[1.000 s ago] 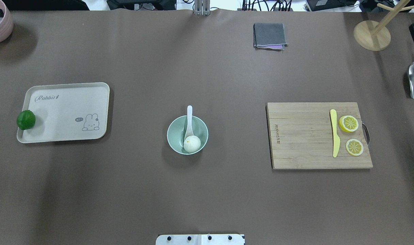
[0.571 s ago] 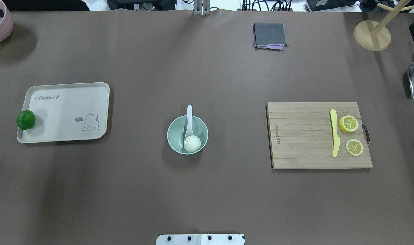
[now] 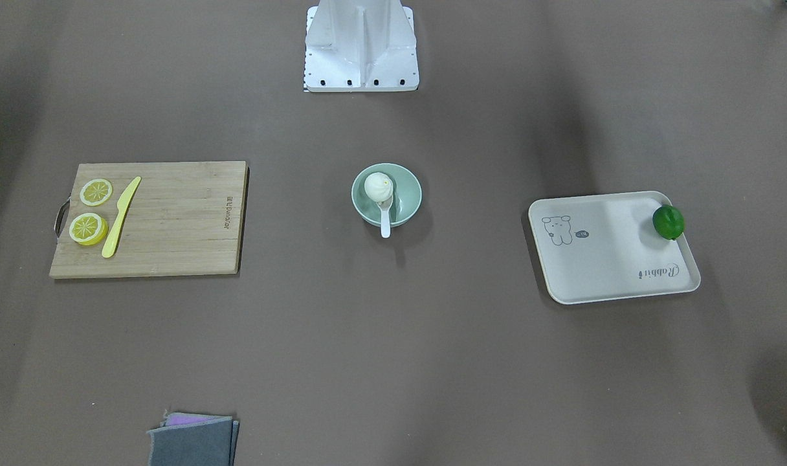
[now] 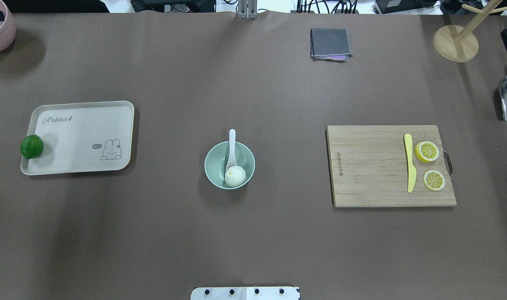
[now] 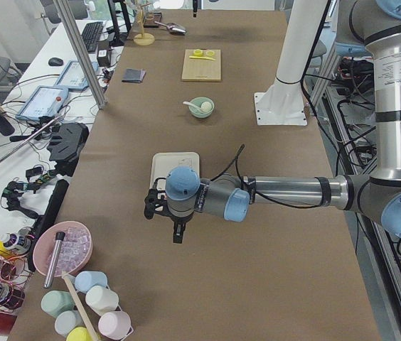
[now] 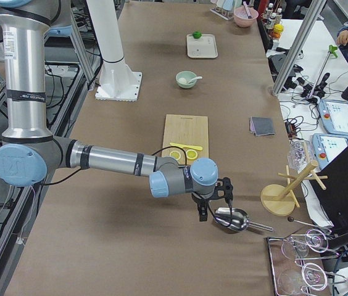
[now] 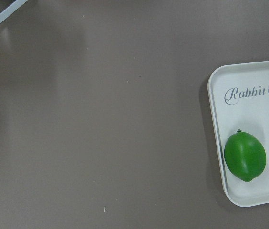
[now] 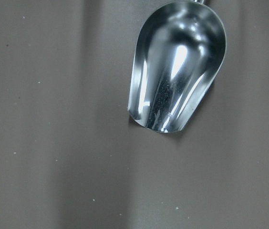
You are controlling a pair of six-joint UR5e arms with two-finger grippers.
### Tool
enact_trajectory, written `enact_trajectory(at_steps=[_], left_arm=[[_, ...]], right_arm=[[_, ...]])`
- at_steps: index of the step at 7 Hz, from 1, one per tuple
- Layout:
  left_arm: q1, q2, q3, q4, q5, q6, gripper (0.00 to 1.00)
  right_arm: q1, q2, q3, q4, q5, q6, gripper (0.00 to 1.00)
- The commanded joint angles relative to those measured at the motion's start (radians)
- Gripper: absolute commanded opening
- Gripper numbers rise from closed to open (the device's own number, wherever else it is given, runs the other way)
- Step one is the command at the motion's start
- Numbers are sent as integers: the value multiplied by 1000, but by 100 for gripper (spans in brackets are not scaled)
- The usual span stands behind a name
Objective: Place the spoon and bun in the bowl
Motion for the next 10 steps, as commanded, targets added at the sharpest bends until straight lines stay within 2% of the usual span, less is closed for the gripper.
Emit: enact_trajectory(at_steps=[1, 3, 10], left_arm=[[1, 9, -6, 1, 3, 1, 98], [4, 14, 23, 2, 66, 1, 98], [4, 9, -2, -2, 57, 1, 98]], right_arm=[[8, -23, 17, 0, 48, 7, 100], [11, -36, 13, 0, 50, 8, 100], [15, -36, 39, -1, 98, 7, 100]])
